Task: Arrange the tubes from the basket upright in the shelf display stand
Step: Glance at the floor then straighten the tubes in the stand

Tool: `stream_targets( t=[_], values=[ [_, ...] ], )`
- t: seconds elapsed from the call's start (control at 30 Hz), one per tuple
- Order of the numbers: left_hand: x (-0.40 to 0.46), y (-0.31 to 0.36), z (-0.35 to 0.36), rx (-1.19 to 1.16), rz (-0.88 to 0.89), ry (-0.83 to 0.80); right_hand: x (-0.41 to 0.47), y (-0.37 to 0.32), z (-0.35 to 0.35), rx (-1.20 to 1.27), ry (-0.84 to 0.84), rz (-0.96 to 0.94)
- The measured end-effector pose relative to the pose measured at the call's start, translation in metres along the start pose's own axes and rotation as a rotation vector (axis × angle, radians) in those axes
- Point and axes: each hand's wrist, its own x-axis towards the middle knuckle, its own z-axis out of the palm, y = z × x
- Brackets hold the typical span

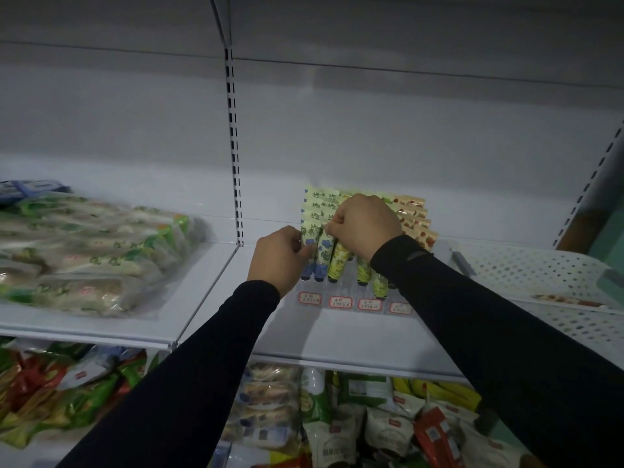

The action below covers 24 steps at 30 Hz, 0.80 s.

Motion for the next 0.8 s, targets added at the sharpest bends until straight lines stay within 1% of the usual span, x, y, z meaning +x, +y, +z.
stream_targets(
  t=[0.13,0.23,0.53,0.67,0.8],
  values=[
    [0.000,0.000,0.000,0.007,0.003,0.004,0.001,0.003,0.000,0.030,-0.016,0.001],
    [0.000,-0.002,0.001,0.018,0.007,0.008,0.002,0.007,-0.002,0.113,-0.018,0.000],
    [0.000,0.000,0.001,0.015,0.016,0.006,-0.007,0.017,-0.010,0.256,0.000,-0.048],
    [-0.002,0.000,0.001,0.017,0.017,-0.003,-0.011,0.019,-0.011,0.204,0.019,-0.062],
    [-0.002,0.000,0.000,0.023,-0.007,-0.013,-0.010,0.020,-0.007,0.139,-0.017,-0.079]
  ],
)
